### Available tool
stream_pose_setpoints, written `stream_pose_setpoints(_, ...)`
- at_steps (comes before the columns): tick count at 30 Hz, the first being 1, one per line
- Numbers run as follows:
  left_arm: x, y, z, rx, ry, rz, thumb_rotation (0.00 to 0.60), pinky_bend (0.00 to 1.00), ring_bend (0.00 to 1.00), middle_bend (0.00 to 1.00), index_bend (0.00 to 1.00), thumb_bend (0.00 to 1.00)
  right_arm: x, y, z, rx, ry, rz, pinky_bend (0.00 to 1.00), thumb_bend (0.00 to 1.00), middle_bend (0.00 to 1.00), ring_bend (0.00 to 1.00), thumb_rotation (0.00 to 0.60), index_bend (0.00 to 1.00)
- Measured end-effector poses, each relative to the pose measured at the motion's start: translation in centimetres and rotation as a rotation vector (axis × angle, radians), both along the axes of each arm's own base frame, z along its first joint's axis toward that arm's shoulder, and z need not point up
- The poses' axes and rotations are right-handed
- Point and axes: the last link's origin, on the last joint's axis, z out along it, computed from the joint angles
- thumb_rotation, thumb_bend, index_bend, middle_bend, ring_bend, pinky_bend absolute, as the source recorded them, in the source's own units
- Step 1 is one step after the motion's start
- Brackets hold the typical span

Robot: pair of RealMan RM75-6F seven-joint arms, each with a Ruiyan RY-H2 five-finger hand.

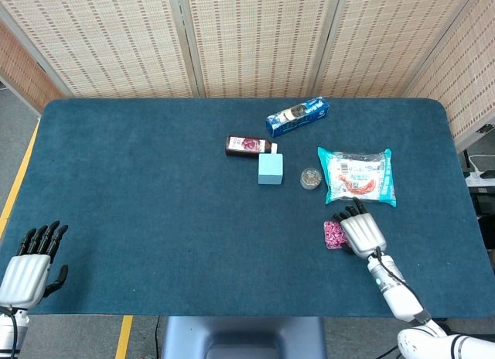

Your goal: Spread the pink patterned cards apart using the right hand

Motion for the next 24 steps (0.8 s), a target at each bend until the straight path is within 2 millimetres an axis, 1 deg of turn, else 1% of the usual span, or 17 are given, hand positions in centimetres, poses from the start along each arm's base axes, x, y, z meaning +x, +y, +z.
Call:
stream_pose_setpoints(6,0.0,-0.1,0.0,-0.003,-0.001,0.002,0.6,0.06,0.0,0.0,0.0,0.45,1.4,0.2,0.7,-0.012,-0.037,0.036,0.0,0.22,0.5,0.19,0.6,0.65)
stream_pose_setpoints(9,0.1,-0.1,0.1,-0.001,-0.003,0.001,0.6,0.06,0.0,0.0,0.0,0.45,2.6,0.3,0.7,-0.008,-0.061,0.059,0.0,0.22,0.5,0.19,0.6,0.65)
stream_pose_setpoints(14,0.0,-0.1,0.2,-0.001,-0.007,0.002,0.6,0.06,0.0,0.0,0.0,0.45,5.3,0.4,-0.1,0.028,-0.086,0.118,0.0,0.22,0.5,0.19,0.6,0.64)
stream_pose_setpoints(16,0.0,-0.1,0.2,-0.003,-0.007,0.001,0.6,0.06,0.0,0.0,0.0,0.45,6.5,0.5,-1.0,0.047,-0.076,0.154,0.0,0.22,0.5,0.19,0.6,0.63)
stream_pose_setpoints(18,0.1,-0.1,0.2,-0.004,-0.009,-0.001,0.6,0.06,0.0,0.0,0.0,0.45,7.3,0.5,-1.8,0.061,-0.072,0.174,0.0,0.22,0.5,0.19,0.6,0.62)
stream_pose_setpoints(22,0.1,-0.2,0.2,-0.006,-0.011,-0.004,0.6,0.06,0.0,0.0,0.0,0.45,9.4,0.9,-4.4,0.102,-0.074,0.211,0.0,0.22,0.5,0.19,0.6,0.6)
stream_pose_setpoints(24,0.1,-0.3,0.3,-0.007,-0.013,-0.003,0.6,0.06,0.0,0.0,0.0,0.45,10.1,1.0,-5.5,0.114,-0.07,0.221,0.0,0.22,0.5,0.19,0.6,0.58)
